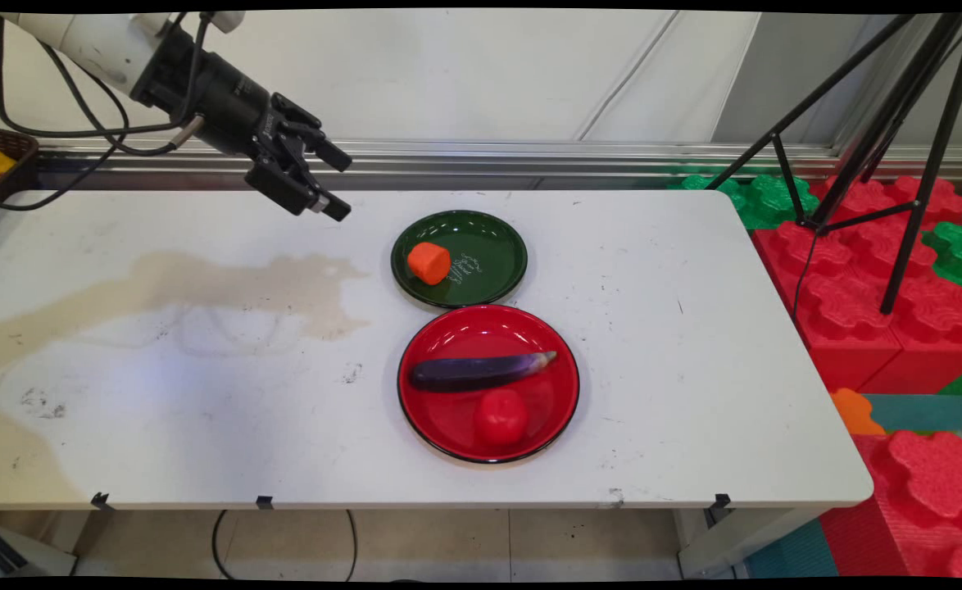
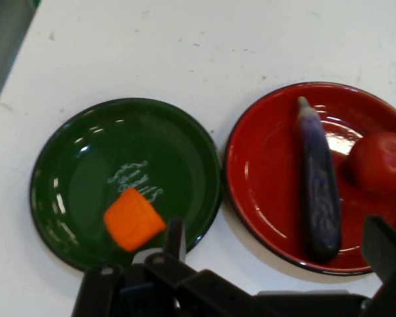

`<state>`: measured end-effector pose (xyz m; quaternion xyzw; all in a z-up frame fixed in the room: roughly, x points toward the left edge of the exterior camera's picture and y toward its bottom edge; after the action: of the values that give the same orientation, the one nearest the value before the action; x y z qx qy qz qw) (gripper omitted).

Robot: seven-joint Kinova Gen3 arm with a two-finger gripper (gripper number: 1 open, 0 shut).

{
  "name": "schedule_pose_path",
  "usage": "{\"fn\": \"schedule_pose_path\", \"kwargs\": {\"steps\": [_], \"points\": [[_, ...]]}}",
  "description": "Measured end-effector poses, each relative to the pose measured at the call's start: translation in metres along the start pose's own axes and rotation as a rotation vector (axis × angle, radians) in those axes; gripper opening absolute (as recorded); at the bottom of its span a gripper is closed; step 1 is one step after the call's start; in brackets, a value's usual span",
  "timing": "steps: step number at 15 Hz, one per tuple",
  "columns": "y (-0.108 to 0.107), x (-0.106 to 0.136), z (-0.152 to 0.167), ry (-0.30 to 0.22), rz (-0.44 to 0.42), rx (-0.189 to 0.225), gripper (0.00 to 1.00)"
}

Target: Pick up the eggplant from the red plate

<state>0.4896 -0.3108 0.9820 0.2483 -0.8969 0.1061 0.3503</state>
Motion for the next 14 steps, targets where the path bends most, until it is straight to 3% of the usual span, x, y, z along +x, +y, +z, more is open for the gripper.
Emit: {"fn": "schedule_pose_path", "kwargs": {"steps": [7,14], "points": [[0.016,0.018,0.040,-0.013,0.031,-0.066,1.00],[0.039,0.019,0.121,-0.090,0.041,-0.114,1.00]]}}
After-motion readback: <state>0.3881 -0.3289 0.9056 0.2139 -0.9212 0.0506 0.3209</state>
